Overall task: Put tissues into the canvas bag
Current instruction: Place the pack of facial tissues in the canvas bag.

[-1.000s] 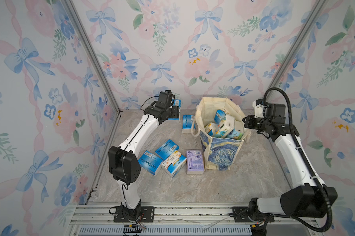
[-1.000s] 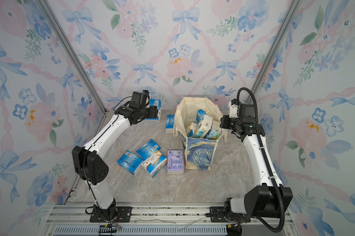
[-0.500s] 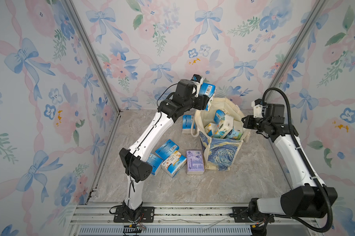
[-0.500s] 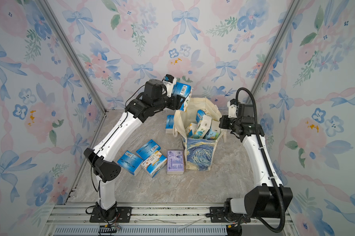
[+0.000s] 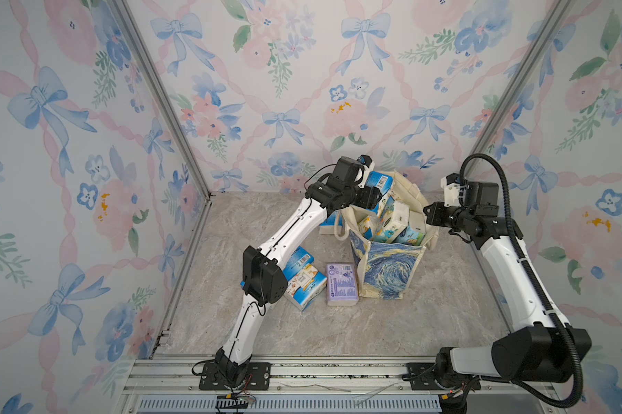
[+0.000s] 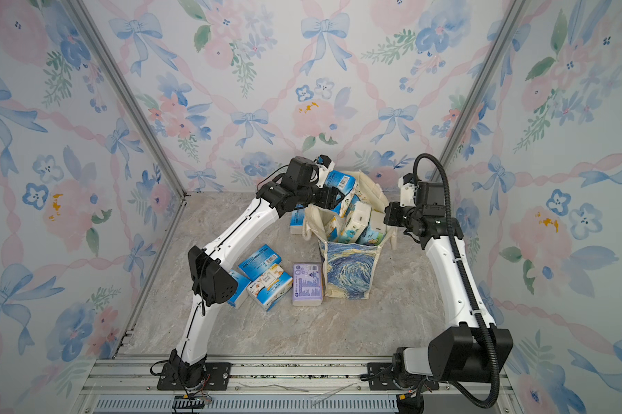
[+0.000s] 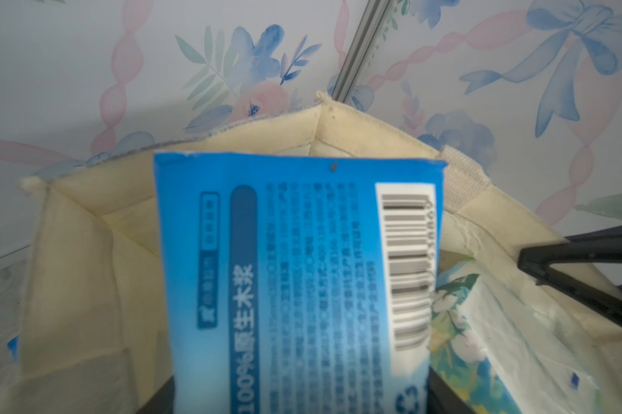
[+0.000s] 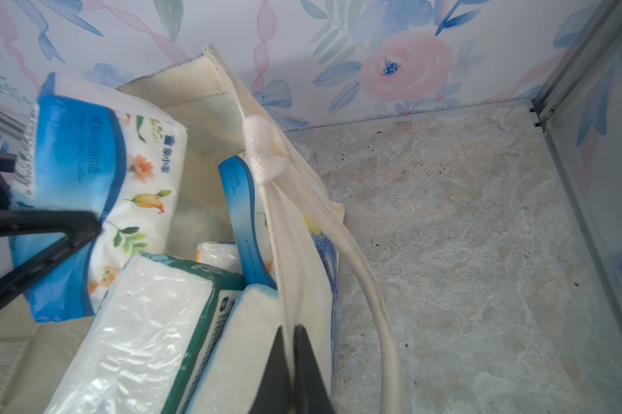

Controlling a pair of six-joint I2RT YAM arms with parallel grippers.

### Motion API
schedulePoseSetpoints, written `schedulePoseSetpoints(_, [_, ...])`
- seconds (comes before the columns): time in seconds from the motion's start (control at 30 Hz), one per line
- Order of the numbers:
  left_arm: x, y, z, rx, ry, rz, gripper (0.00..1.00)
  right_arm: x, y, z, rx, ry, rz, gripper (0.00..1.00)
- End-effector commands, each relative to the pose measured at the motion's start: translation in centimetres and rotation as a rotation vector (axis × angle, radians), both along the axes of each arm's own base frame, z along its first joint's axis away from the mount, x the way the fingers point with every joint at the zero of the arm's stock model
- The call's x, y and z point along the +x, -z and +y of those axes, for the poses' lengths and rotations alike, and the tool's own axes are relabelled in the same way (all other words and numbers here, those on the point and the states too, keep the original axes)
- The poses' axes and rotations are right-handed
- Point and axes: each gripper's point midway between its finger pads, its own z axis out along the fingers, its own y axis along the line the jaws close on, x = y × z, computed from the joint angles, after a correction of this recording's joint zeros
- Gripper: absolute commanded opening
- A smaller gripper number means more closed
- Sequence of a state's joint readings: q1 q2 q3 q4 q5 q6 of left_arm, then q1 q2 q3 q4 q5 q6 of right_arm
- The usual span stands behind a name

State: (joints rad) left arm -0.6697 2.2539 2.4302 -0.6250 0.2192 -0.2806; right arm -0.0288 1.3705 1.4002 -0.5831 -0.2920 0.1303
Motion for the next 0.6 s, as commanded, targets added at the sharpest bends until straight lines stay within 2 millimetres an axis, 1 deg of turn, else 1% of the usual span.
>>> schedulePoseSetpoints(0.0, [-0.2, -0.1, -0.4, -0.026, 0.014, 0.010, 0.76, -0.2, -1.6, 0.8, 0.007, -0.024, -0.058, 0.05])
schedulePoseSetpoints(0.13, [-0.3, 0.8, -0.4, -0.016, 0.015, 0.033, 0.77, 0.0, -1.4, 0.7, 0.010, -0.023, -0.054, 0.05])
schedulePoseSetpoints(0.23, [-0.3, 0.7, -0.4, -0.018, 0.014, 0.030, 0.78, 0.0, -1.3, 0.8, 0.011, -0.024, -0.052, 0.05])
schedulePoseSetpoints(0.33, [-0.3, -0.2, -0.1, -0.022, 0.002, 0.012, 0.80, 0.0, -1.2, 0.7, 0.008, -0.023, -0.050, 0.05])
schedulePoseSetpoints(0.4, [-0.4, -1.2, 0.1, -0.024, -0.007, -0.010, 0.86, 0.0, -1.3, 0.7, 0.008, -0.023, -0.051, 0.05])
schedulePoseSetpoints(0.47, [-0.5, -2.1, 0.2, -0.023, -0.014, -0.037, 0.96, 0.0, -1.2, 0.7, 0.009, -0.023, -0.050, 0.05])
schedulePoseSetpoints(0.5, [-0.7, -2.6, 0.2, -0.022, -0.014, -0.054, 0.98, 0.0, -1.2, 0.7, 0.008, -0.024, -0.049, 0.06])
schedulePoseSetpoints(0.57, [-1.0, -3.7, 0.0, -0.025, -0.005, -0.084, 0.98, 0.0, -1.2, 0.7, 0.009, -0.025, -0.049, 0.05])
